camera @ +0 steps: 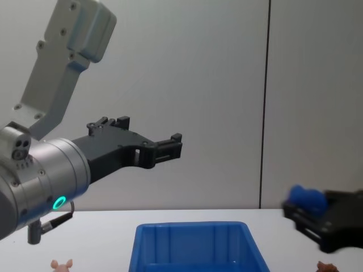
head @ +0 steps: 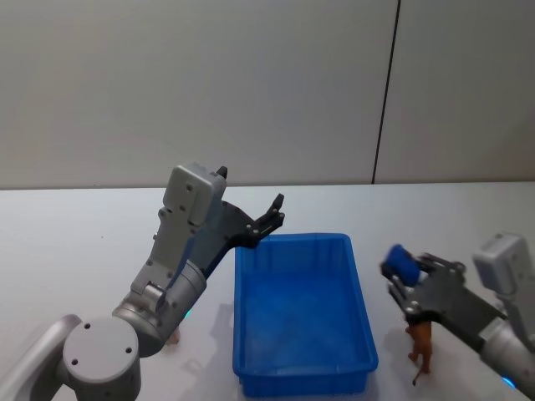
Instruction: Pick up the two dolls from the table and place them into the box.
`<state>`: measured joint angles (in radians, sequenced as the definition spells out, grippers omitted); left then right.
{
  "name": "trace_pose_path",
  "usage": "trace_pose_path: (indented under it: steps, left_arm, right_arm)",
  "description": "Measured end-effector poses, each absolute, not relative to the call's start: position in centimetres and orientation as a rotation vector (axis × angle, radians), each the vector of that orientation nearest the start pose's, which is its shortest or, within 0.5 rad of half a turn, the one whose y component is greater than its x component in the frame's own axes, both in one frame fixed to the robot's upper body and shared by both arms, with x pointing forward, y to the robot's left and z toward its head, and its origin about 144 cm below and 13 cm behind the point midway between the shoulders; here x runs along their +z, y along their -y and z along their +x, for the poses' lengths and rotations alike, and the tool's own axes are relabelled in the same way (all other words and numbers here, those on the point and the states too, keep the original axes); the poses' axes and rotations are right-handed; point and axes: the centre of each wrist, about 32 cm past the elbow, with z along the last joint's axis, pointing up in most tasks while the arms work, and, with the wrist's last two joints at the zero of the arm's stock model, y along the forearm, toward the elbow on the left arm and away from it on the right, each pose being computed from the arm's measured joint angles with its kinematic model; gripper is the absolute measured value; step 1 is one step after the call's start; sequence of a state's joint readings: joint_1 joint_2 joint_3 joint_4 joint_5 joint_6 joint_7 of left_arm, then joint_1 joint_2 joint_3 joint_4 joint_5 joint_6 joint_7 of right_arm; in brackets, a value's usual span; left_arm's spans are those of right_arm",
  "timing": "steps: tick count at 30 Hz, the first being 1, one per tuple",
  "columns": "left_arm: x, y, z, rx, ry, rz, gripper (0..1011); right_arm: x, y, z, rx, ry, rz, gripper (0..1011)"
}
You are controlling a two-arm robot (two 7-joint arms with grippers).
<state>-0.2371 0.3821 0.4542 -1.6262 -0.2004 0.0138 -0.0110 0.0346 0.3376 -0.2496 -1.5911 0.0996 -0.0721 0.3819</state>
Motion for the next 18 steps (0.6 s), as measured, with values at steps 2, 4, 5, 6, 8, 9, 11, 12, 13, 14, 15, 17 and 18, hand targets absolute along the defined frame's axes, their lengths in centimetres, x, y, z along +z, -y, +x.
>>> trace_pose_path:
  steps: [2, 4, 5, 6, 8, 9, 11, 12, 13, 14, 15, 17, 18]
  left_arm:
    - [120.4, -19.8, 49.2, 1.124, 0.267, 0.061, 1001]
    - [120.4, -19.8, 49.2, 1.124, 0.268, 0.061, 1001]
    - [120.4, -19.8, 49.2, 1.124, 0.268, 0.061, 1001]
    - [120.4, -19.8, 49.2, 1.124, 0.268, 0.061, 1001]
    - [120.4, -19.8, 49.2, 1.124, 0.267, 0.061, 1001]
    - [120.4, -19.8, 49.2, 1.124, 0.268, 0.061, 1001]
    - [120.4, -19.8, 49.2, 1.124, 0.267, 0.061, 1001]
    - [120.4, -19.8, 49.2, 1.124, 0.267, 0.061, 1001]
    - [120.4, -19.8, 49.2, 1.124, 0.268, 0.061, 1001]
    - [120.4, -19.8, 49.2, 1.124, 0.268, 0.061, 1001]
    - [120.4, -19.8, 49.2, 1.124, 0.268, 0.061, 1001]
    - [120.4, -19.8, 49.2, 1.124, 0.267, 0.061, 1001]
    - [120.4, -19.8, 49.2, 1.124, 0.268, 0.061, 1001]
  right_arm:
    - [115.3, 24.0, 46.4, -0.899, 0.201, -0.148, 282]
    - [115.5, 23.1, 46.9, -0.865, 0.206, -0.145, 273]
    - [115.5, 22.9, 47.0, -0.855, 0.206, -0.147, 264]
    - [115.6, 22.5, 47.2, -0.844, 0.206, -0.146, 262]
    - [115.7, 21.7, 47.6, -0.816, 0.205, -0.15, 247]
    - [115.8, 21.4, 47.8, -0.804, 0.203, -0.151, 239]
    - [115.8, 20.6, 48.1, -0.779, 0.2, -0.158, 247]
    - [115.8, 20.4, 48.2, -0.771, 0.199, -0.161, 265]
    - [115.9, 20.1, 48.4, -0.764, 0.199, -0.161, 281]
    - [115.8, 19.8, 48.6, -0.753, 0.196, -0.166, 337]
    - [115.8, 19.7, 48.7, -0.748, 0.196, -0.168, 362]
    - [115.9, 19.2, 48.9, -0.736, 0.193, -0.173, 425]
    - [115.9, 19.0, 49.0, -0.733, 0.192, -0.175, 466]
